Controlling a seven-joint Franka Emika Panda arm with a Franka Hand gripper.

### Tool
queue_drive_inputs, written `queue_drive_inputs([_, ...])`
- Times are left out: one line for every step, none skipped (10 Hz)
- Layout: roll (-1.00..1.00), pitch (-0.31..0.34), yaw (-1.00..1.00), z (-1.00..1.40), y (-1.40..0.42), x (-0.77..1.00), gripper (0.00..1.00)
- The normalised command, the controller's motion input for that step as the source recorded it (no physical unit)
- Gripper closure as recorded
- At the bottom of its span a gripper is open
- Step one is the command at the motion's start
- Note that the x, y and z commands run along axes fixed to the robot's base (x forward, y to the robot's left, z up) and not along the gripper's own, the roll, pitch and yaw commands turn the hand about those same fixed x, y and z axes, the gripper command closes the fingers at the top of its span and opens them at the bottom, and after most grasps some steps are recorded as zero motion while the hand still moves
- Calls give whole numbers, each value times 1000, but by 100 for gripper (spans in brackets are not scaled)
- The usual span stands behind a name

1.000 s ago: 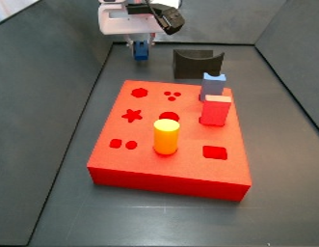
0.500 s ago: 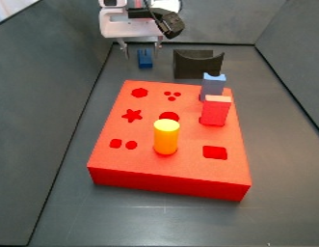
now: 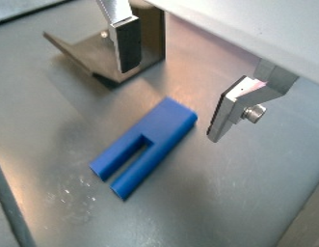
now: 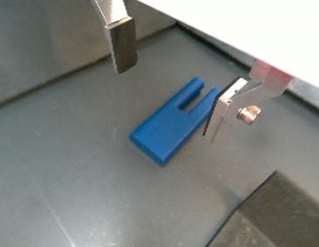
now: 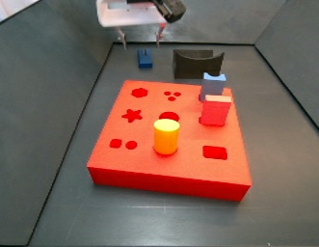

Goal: Pick up the square-circle object. Move up. Rotate the square-circle object. Place the square-circle object on the fixture. Regrasp the square-circle object. Move to above the board. Insert the square-circle object.
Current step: Rotate the square-circle object.

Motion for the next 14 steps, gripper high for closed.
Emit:
queue_drive_inputs([69, 111, -18, 1000, 6, -17, 0])
queue_drive_inputs([99, 115, -11, 984, 0, -25, 0])
queue_drive_inputs([117, 121, 1, 863, -1, -26, 0])
queue_drive_inputs([134, 127, 12, 748, -2, -23, 0])
queue_drive_inputs([156, 140, 21, 602, -5, -22, 0])
queue_drive_inputs([0, 0, 1000, 0, 0, 0, 0])
queue_drive_inputs([1, 1, 1000, -102, -3, -4, 0])
queue_drive_inputs([2, 2, 1000, -198, -4, -13, 0])
queue_drive_inputs([3, 1, 1000, -168, 1, 26, 0])
queue_drive_inputs([2, 1, 1000, -113, -3, 29, 0])
queue_drive_inputs([1, 1, 1000, -78, -3, 27, 0])
queue_drive_inputs([0, 1, 1000, -54, -5, 25, 0])
queue_drive_inputs([0, 1, 1000, -40, -6, 23, 0])
queue_drive_inputs([0, 1, 1000, -36, -5, 22, 0])
